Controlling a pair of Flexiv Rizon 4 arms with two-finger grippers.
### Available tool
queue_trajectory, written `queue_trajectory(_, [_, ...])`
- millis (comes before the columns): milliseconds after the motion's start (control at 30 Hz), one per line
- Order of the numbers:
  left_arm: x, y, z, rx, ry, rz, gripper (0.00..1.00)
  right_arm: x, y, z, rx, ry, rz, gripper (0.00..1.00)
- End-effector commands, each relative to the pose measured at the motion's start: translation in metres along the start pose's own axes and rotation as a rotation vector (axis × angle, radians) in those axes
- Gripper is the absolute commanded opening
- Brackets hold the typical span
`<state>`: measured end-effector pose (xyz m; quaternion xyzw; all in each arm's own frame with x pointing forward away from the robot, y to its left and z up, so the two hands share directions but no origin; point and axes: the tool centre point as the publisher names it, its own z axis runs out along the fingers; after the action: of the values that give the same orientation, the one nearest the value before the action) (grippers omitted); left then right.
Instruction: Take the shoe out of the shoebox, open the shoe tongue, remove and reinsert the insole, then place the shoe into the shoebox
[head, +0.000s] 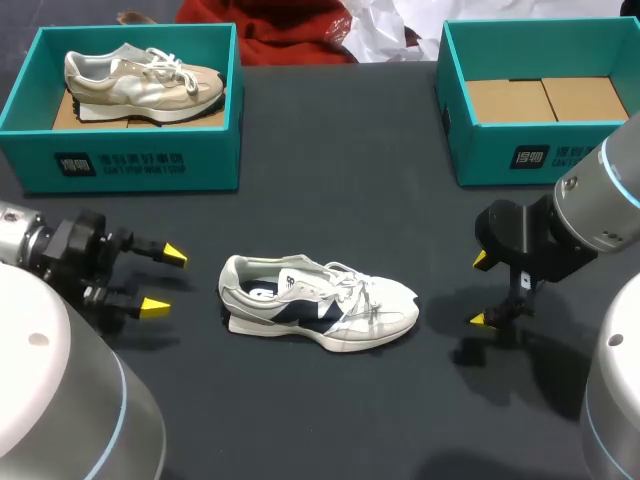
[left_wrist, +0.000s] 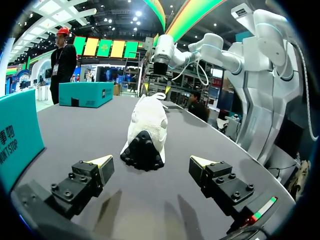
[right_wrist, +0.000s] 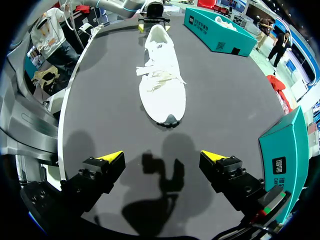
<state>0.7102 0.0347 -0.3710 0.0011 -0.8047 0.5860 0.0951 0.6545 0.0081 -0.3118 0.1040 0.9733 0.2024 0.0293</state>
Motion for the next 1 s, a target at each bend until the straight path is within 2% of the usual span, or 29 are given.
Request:
queue_trajectory(33, [-0.003, 0.002, 0.016, -0.002, 0.0, 0.004, 1.0, 0.002, -0.001, -0.001, 0.0, -0.003, 0.0, 1.0])
queue_trajectory(367, [-0.007, 0.005, 0.034, -0.008, -0.003, 0.015, 1.0, 0.002, -0.001, -0.001, 0.0, -0.003, 0.0, 1.0])
queue_trajectory(1000, [-0.013, 0.005, 0.052, -0.003, -0.03, 0.041, 1.0, 0.002, -0.001, -0.001, 0.0, -0.003, 0.0, 1.0])
